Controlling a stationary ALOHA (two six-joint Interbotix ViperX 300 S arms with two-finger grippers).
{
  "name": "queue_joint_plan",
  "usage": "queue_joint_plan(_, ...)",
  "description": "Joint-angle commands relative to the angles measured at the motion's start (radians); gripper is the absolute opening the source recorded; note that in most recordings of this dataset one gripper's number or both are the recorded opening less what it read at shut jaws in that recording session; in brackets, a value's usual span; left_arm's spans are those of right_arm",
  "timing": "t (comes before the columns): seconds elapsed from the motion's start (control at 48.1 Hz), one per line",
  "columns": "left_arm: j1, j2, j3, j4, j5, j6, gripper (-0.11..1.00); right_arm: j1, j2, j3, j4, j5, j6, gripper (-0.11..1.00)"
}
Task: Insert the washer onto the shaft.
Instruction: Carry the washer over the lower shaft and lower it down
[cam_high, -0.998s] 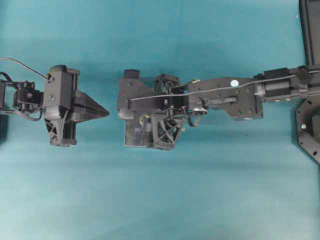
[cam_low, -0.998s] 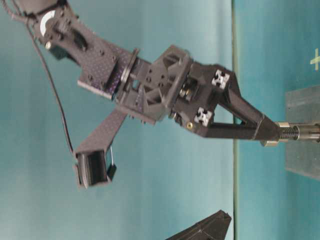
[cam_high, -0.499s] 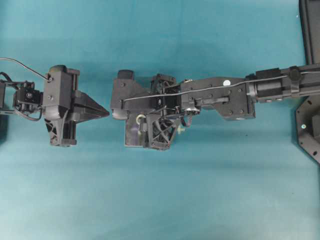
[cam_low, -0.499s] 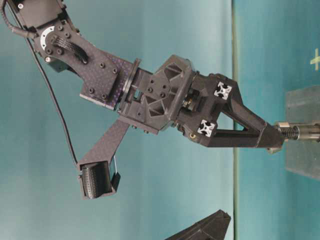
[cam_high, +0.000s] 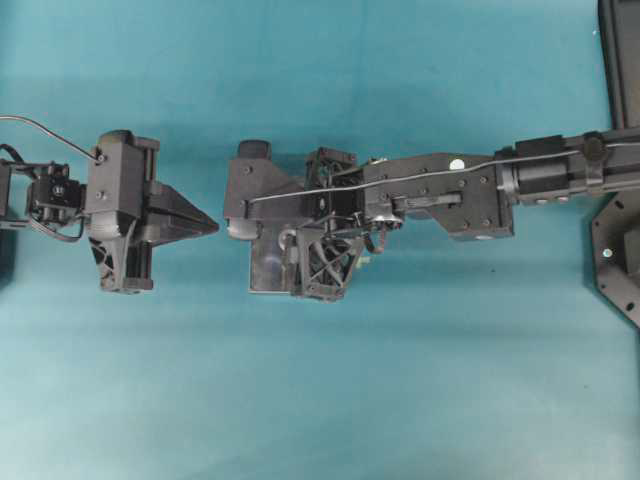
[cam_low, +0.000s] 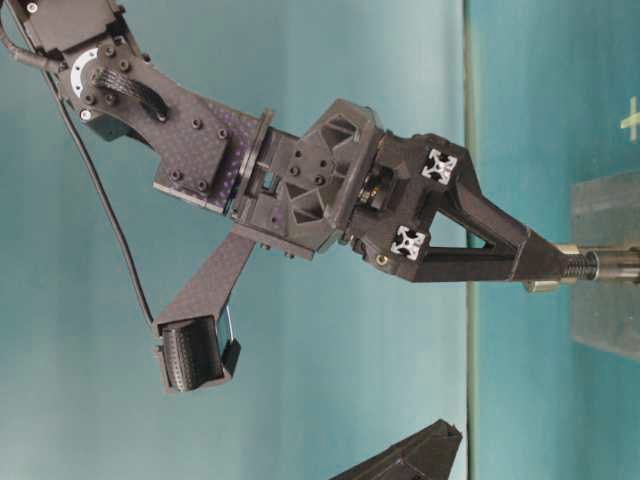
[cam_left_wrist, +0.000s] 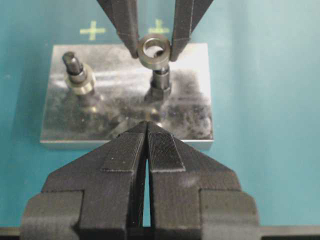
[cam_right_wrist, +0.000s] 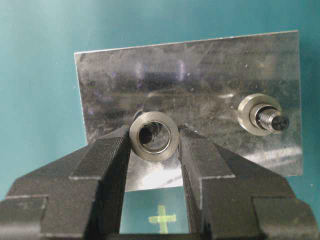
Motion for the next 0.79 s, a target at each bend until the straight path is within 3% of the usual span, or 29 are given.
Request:
queue_joint_plan(0.0,-0.002,-0.005,-0.011,0.003,-0.009,-0.002,0.00,0.003,-0.025,-0.002,0.008,0.003,-0.012,0.33)
queue_joint_plan(0.77,-0.002,-0.006,-0.012,0.003,-0.009,0.000,0.00,0.021,-0.017,-0.014,0.014,-0.002,-0.011,0.33)
